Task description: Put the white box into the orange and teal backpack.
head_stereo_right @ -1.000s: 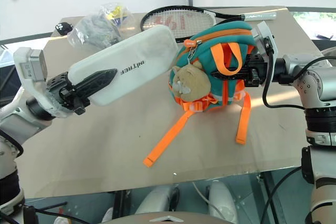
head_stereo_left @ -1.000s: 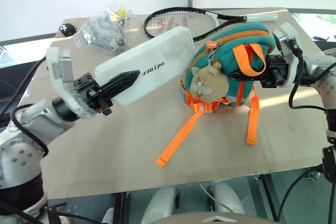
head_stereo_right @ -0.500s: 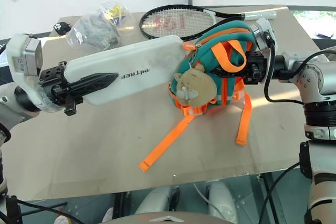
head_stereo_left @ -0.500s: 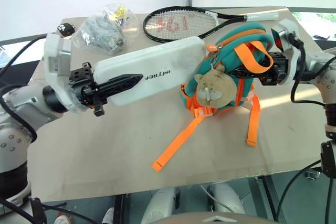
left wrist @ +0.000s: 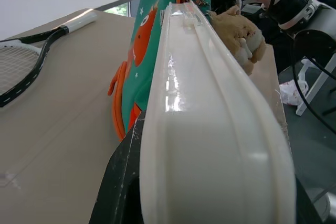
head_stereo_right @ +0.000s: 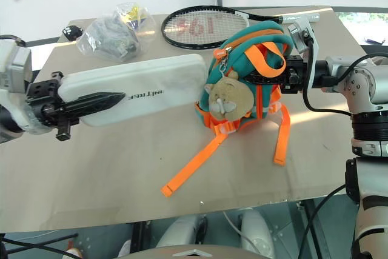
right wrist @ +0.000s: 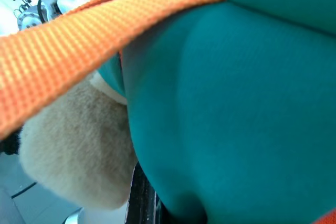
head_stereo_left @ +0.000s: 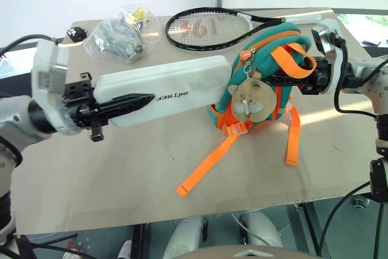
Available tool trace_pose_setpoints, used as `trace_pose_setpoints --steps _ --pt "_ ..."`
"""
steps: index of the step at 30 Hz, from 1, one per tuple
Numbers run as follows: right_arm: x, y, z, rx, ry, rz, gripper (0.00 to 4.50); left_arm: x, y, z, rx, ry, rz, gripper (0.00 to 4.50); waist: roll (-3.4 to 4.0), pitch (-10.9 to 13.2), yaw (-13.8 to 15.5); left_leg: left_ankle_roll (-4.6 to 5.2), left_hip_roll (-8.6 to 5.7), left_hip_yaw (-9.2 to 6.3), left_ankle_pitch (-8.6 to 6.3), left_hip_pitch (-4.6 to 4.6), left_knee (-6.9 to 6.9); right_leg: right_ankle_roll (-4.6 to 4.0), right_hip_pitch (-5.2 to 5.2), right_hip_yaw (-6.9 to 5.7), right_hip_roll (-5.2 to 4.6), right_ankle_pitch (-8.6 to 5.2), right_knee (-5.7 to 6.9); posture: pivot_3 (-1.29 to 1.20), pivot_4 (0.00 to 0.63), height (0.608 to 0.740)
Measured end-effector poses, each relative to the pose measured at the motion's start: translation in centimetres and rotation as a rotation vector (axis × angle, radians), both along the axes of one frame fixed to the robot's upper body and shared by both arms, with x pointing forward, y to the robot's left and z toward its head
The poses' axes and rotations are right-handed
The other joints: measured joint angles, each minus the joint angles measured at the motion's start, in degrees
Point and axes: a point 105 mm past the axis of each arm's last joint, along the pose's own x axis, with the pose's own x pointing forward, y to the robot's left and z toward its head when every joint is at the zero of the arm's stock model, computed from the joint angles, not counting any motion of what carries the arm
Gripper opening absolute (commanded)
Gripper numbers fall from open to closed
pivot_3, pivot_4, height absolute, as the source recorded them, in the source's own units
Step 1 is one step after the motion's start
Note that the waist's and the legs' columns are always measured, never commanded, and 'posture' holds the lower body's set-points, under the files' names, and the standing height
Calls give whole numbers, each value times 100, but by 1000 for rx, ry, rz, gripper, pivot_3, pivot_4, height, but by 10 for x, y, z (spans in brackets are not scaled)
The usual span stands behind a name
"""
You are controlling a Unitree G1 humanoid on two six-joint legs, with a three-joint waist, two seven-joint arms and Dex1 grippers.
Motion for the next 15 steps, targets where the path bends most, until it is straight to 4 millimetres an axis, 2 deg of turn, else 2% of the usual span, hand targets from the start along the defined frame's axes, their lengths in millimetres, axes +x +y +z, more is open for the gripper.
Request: trace_pose_setpoints --steps 4,8,11,15 --pt "-1 0 1 3 -1 6 30 3 1 -8 54 -10 25 954 0 0 6 0 0 -1 0 0 0 0 0 -1 0 0 0 0 150 740" --pt "-6 3 3 2 -10 35 30 18 -10 -19 101 -55 53 954 0 0 31 0 0 -2 0 -2 3 0 1 -4 0 0 4 0 150 740" --pt "-14 8 6 -11 -39 79 30 32 -21 -18 128 -110 76 954 -1 0 36 0 -1 -3 0 -5 9 1 2 -5 0 0 9 0 150 740" --pt "-24 13 1 -26 -49 125 30 47 -38 -7 128 -157 89 954 -2 1 33 0 -7 -4 0 -10 15 1 3 -6 -4 1 15 0 150 740"
